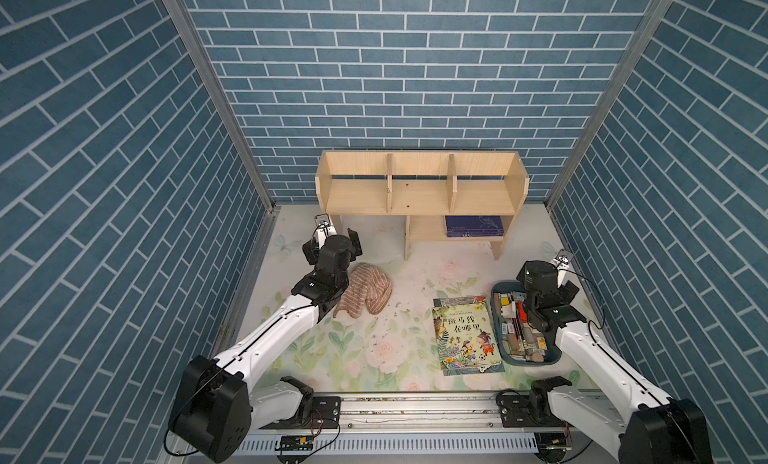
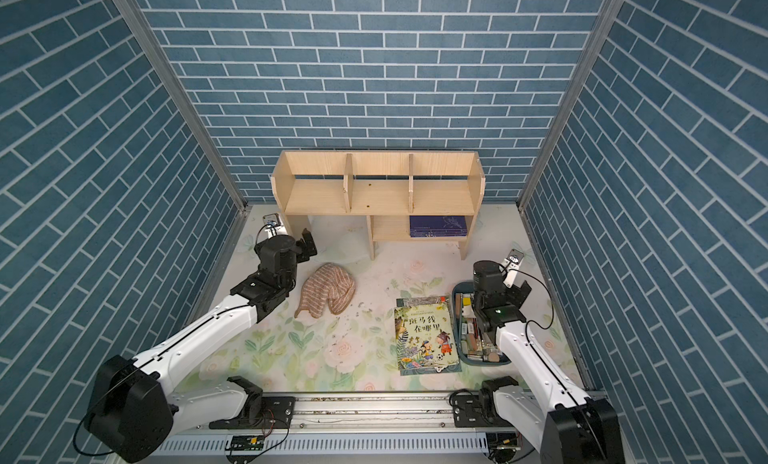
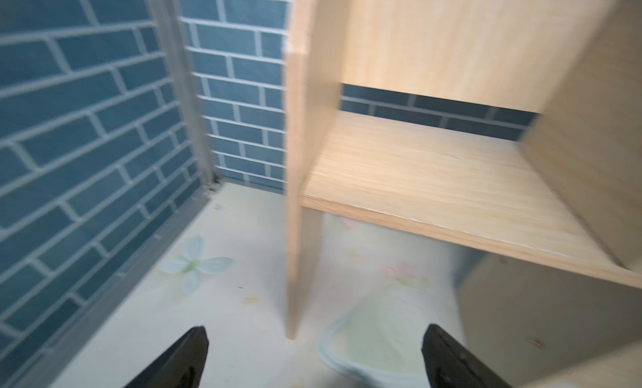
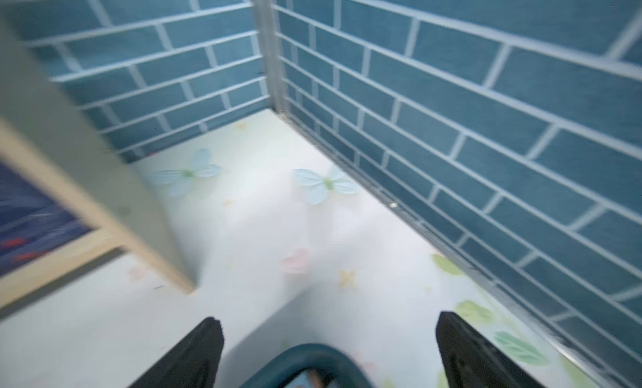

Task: Wipe the bookshelf clean with a cloth
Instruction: Reset both arms

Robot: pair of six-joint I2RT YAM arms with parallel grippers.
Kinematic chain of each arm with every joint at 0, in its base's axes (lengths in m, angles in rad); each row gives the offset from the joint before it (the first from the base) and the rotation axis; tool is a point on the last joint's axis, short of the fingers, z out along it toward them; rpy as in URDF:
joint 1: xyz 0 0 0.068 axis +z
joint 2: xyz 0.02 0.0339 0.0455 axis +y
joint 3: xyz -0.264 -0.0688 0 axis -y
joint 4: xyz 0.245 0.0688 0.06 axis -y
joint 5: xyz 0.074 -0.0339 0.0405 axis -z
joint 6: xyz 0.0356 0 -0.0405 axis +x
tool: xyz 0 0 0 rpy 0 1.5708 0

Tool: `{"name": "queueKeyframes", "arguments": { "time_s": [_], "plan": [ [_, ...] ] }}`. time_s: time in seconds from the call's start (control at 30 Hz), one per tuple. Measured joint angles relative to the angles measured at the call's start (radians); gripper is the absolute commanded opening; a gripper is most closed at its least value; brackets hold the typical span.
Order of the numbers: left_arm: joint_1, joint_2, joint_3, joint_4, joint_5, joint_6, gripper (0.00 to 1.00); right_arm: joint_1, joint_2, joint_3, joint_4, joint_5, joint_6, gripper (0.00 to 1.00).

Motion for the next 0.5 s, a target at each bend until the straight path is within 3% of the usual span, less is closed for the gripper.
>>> {"name": "queueKeyframes", "arguments": {
  "time_s": [0.1,0.2,0.3,0.4,0.5],
  "plan": [
    [0.130,0.054,-0.064,0.100,-0.043,0.022,1.00,-0.092,0.037,-0.165,0.255,0.024,-0.104,1.00],
    [0.250,0.134,-0.177,0.213,-0.032,0.025,1.00,-0.111,0.095,-0.331,0.489,-0.039,-0.193,1.00],
    [0.272,0.196,-0.346,0.361,-0.016,0.031,0.99,-0.122,0.168,-0.402,0.774,-0.119,-0.257,1.00],
    [0.268,0.193,-0.504,0.509,0.018,0.076,1.00,-0.147,0.265,-0.377,0.908,-0.249,-0.309,1.00],
    [0.298,0.171,-0.646,0.779,0.071,0.110,1.00,-0.163,0.399,-0.345,1.103,-0.413,-0.346,1.00]
  ]
}}
